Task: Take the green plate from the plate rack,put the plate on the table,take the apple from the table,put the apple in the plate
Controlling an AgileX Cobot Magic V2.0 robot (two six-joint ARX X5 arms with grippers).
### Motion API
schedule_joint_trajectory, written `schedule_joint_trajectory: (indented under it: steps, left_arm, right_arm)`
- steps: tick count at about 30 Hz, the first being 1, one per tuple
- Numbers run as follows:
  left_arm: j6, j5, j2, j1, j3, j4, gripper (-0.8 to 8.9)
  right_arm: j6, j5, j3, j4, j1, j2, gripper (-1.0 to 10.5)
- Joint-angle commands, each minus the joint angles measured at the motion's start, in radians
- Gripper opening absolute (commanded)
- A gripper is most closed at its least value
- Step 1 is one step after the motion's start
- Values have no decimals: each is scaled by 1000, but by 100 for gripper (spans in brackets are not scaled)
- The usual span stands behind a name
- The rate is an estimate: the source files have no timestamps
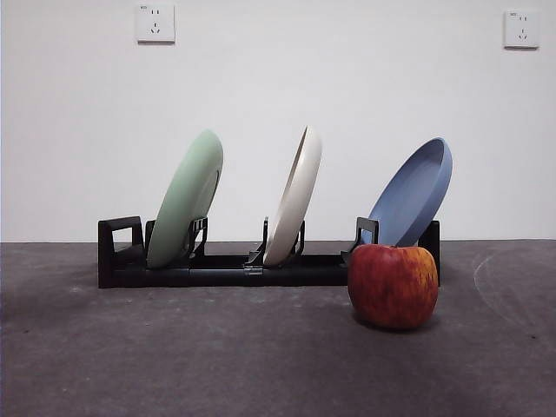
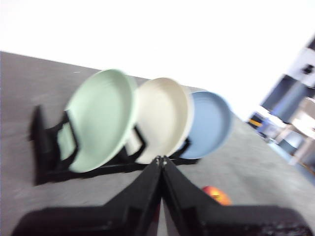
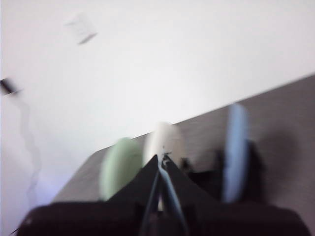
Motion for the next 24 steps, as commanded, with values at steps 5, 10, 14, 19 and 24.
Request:
schedule_joint_trajectory:
  steps: [5,10,14,19,24]
  left_arm:
    - [64,190,226,3,308,-182,-5]
    - [181,240,392,-10,550,-382,-6]
    - [268,215,525,-43,718,-528,-6]
    - [317,59,663,-130,841,-612,-6]
    - [319,-155,777,-248,871,-605,-6]
  right_arm:
    - [11,-331,273,-16,0,263,-9]
    - [29,-520,479,-57,2,457,-9]
    - [-71,-510,636,-224,46,594,-9]
    - [-252,-298,793,-484,165,751,-9]
    - [-331,-15,883,-609,333,884,-8]
